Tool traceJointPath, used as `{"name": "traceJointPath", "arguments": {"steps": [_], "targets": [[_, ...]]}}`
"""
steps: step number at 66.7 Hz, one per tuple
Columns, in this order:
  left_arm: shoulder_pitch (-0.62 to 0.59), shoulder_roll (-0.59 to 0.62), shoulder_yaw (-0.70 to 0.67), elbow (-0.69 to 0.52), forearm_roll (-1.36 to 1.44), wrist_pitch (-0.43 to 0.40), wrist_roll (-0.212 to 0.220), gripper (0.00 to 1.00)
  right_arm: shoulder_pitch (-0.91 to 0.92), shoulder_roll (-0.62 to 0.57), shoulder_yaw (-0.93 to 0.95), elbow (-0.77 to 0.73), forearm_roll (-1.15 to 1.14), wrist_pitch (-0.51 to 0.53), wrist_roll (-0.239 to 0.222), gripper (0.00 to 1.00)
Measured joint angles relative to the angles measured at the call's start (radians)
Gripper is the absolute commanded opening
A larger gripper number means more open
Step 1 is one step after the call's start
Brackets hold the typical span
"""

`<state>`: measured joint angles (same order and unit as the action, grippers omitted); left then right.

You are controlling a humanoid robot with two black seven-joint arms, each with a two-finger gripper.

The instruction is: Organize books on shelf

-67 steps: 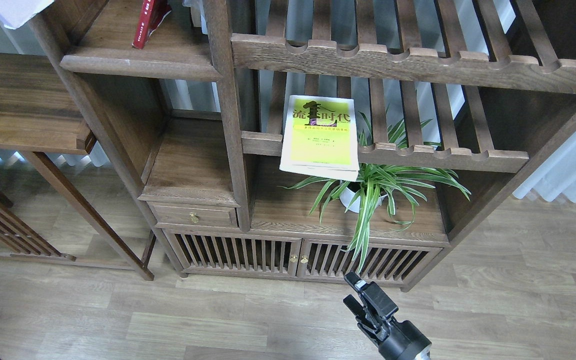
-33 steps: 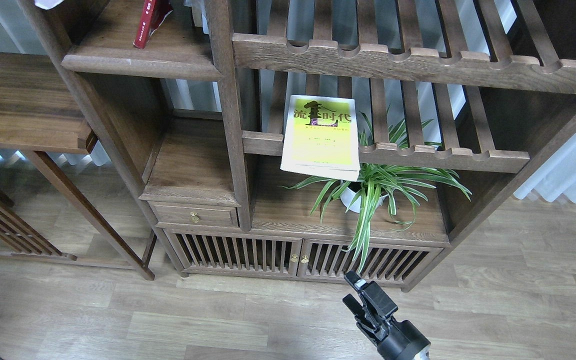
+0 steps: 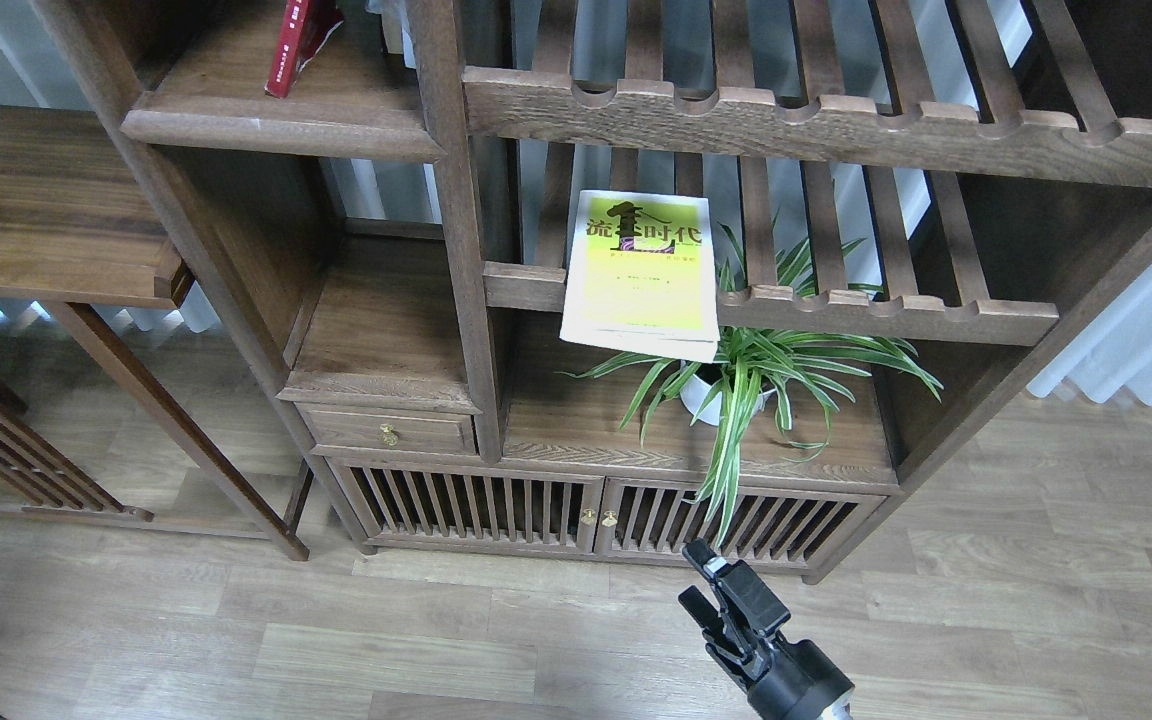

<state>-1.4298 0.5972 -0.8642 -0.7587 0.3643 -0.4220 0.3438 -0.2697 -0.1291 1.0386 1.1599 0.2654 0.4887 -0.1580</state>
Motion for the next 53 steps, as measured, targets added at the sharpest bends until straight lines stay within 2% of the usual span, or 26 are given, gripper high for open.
{"name": "traceJointPath", "arguments": {"steps": [11,29,35,53], "targets": [[-0.042,-0.087,0.023,0.124,0.008,0.003,-0.030,0.06,0.000,0.012,0.000,0.001,0.000,0.000,0.001,0.99],[-0.122,-0.201,0.117,0.346,0.015,0.003,-0.163,0.05,0.000,0.027,0.012,0.004,0.000,0.000,0.003,0.99],[-0.126,-0.229,0.127,0.400,0.010,-0.001,-0.179,0.05,0.000,0.028,0.014,0.004,0.000,0.000,0.003,0.99],[-0.129,-0.307,0.163,0.529,0.004,-0.017,-0.185,0.05,0.000,0.034,0.014,0.005,0.001,0.000,0.003,0.99]]}}
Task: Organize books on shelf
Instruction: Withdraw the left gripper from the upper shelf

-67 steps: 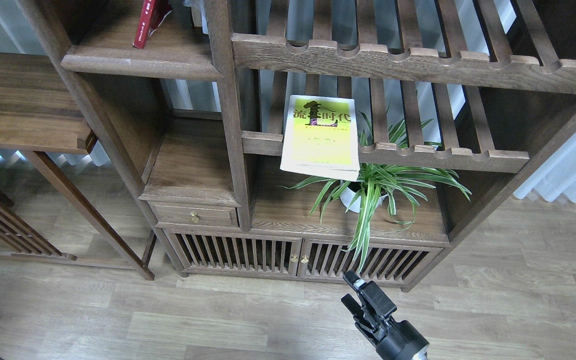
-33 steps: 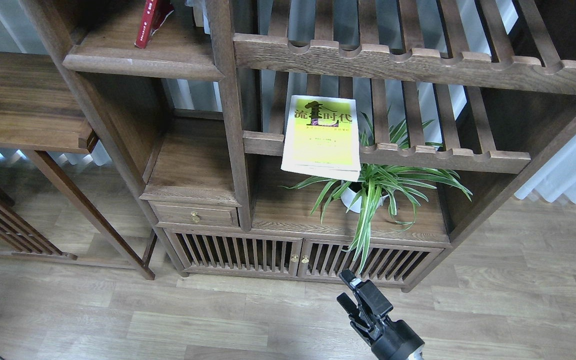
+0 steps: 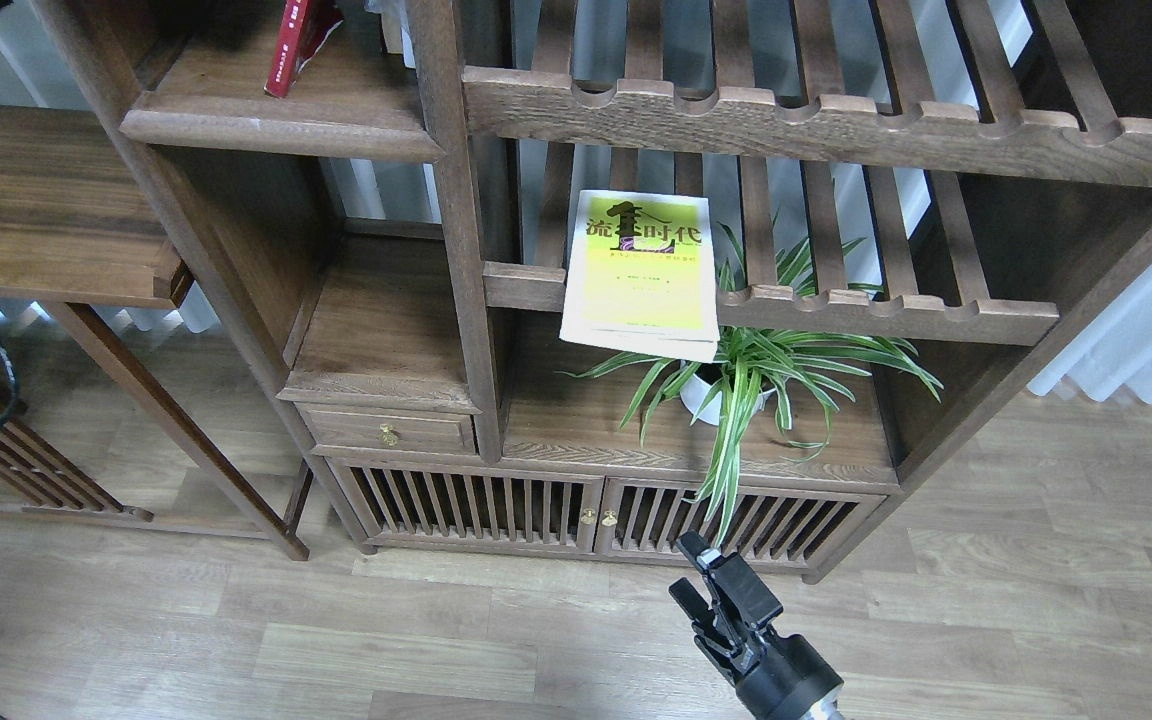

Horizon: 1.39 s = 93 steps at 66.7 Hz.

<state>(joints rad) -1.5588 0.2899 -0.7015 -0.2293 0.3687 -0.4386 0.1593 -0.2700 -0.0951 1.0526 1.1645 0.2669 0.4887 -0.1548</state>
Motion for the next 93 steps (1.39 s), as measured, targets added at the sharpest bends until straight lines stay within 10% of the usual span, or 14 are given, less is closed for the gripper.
{"name": "traceJointPath", "arguments": {"steps": [54,58,62,93], "targets": [[0.002,-0.087,0.066,0.099,-0.065,-0.033,-0.142,0.20,0.009,0.020,0.000,0.000,-0.001,0.000,0.000,0.99],[0.006,-0.087,0.066,0.097,-0.069,-0.035,-0.143,0.31,0.009,0.021,0.000,0.000,-0.001,0.000,0.000,0.99],[0.012,-0.087,0.066,0.096,-0.073,-0.035,-0.144,0.98,0.009,0.021,0.000,0.000,-0.001,0.000,0.001,0.99],[0.014,-0.096,0.073,0.094,-0.078,-0.026,-0.164,1.00,0.008,0.022,0.001,0.000,0.000,0.000,0.001,0.99]]}}
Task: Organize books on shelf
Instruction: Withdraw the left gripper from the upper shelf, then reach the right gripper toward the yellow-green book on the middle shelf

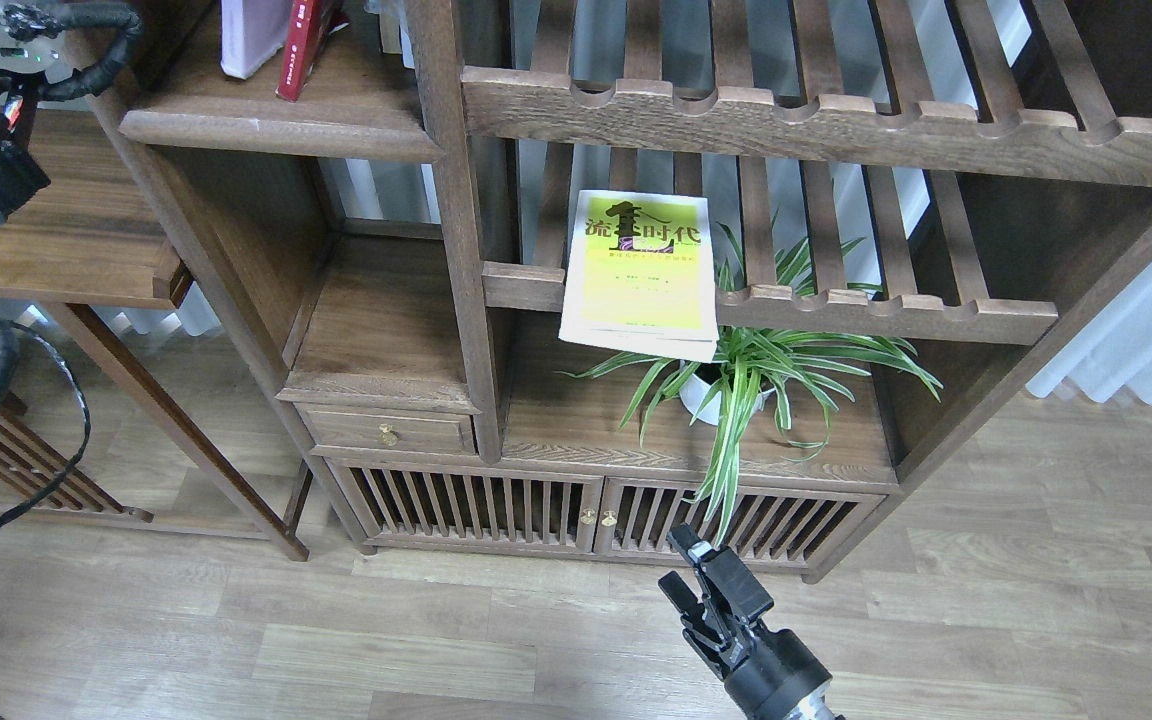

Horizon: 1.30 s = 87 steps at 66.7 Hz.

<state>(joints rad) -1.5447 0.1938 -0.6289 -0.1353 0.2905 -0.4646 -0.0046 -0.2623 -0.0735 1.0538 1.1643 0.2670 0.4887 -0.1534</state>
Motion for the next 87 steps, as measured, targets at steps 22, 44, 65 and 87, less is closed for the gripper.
{"name": "traceJointPath", "arguments": {"steps": [22,44,65,87], "targets": [[0.026,0.033,-0.047,-0.173,-0.179,-0.024,0.005,1.00,-0.005,0.006,0.014,0.013,0.012,0.000,-0.003,0.99],[0.368,0.471,-0.141,-0.890,-0.314,0.018,0.047,1.00,0.007,0.016,-0.023,0.026,0.006,0.000,-0.014,0.99],[0.837,0.657,-0.321,-1.225,-0.346,-0.024,0.048,1.00,0.127,0.041,-0.023,0.026,0.006,0.000,0.001,0.99],[1.427,0.734,-0.500,-1.149,-0.346,-0.024,0.037,1.00,0.215,0.073,-0.051,0.027,-0.002,-0.071,0.007,0.99]]}}
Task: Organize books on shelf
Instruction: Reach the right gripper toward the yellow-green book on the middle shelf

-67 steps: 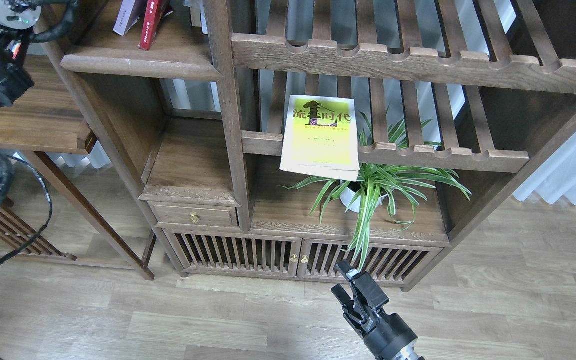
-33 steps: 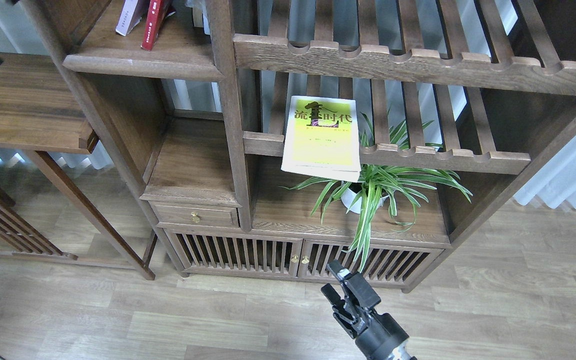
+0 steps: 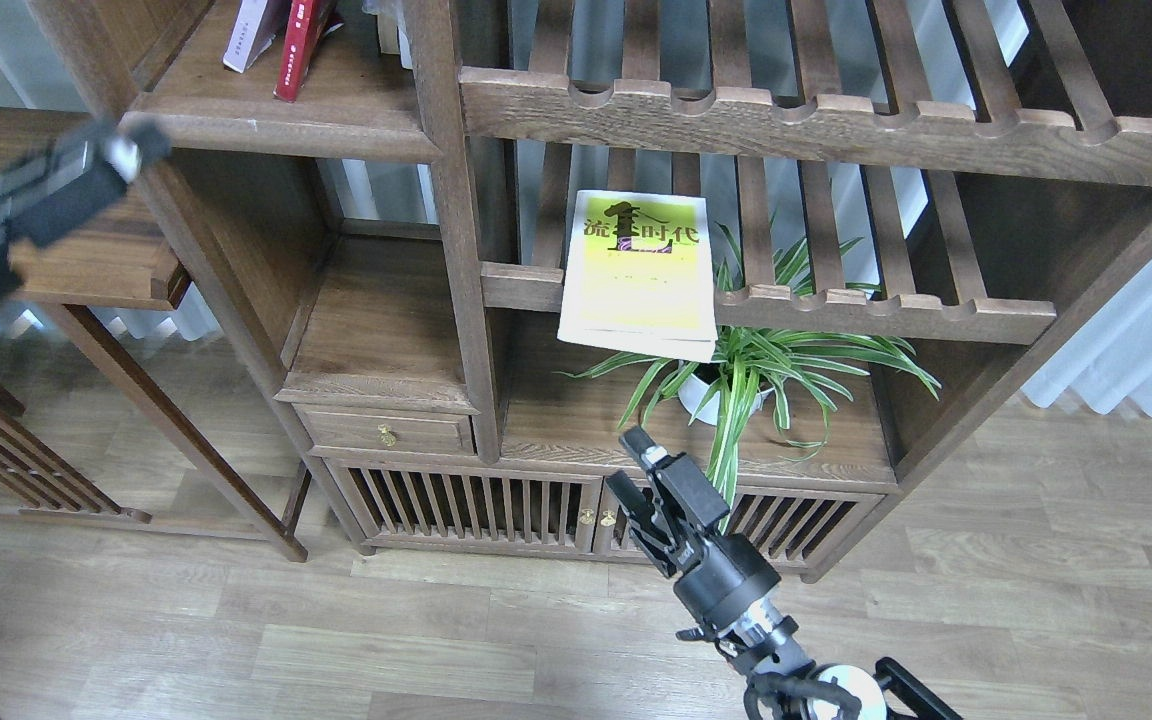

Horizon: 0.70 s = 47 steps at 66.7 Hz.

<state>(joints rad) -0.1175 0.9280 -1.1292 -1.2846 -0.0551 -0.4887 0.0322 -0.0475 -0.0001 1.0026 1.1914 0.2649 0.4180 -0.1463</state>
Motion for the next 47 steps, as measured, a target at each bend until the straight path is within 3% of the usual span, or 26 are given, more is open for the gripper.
{"name": "traceJointPath", "arguments": {"steps": [16,27,47], "targets": [[0.100,-0.006,-0.043,0.181,-0.003,-0.001,-0.005,1.00,0.150,0.000,-0.068,-0.141,-0.001,-0.060,0.061,0.99],[0.117,-0.009,-0.043,0.210,-0.003,0.000,-0.005,1.00,0.262,0.000,-0.071,-0.247,0.002,-0.064,0.066,0.99],[0.119,-0.009,-0.044,0.219,-0.002,0.000,-0.005,1.00,0.358,0.000,-0.079,-0.263,0.014,-0.134,0.079,0.99]]}}
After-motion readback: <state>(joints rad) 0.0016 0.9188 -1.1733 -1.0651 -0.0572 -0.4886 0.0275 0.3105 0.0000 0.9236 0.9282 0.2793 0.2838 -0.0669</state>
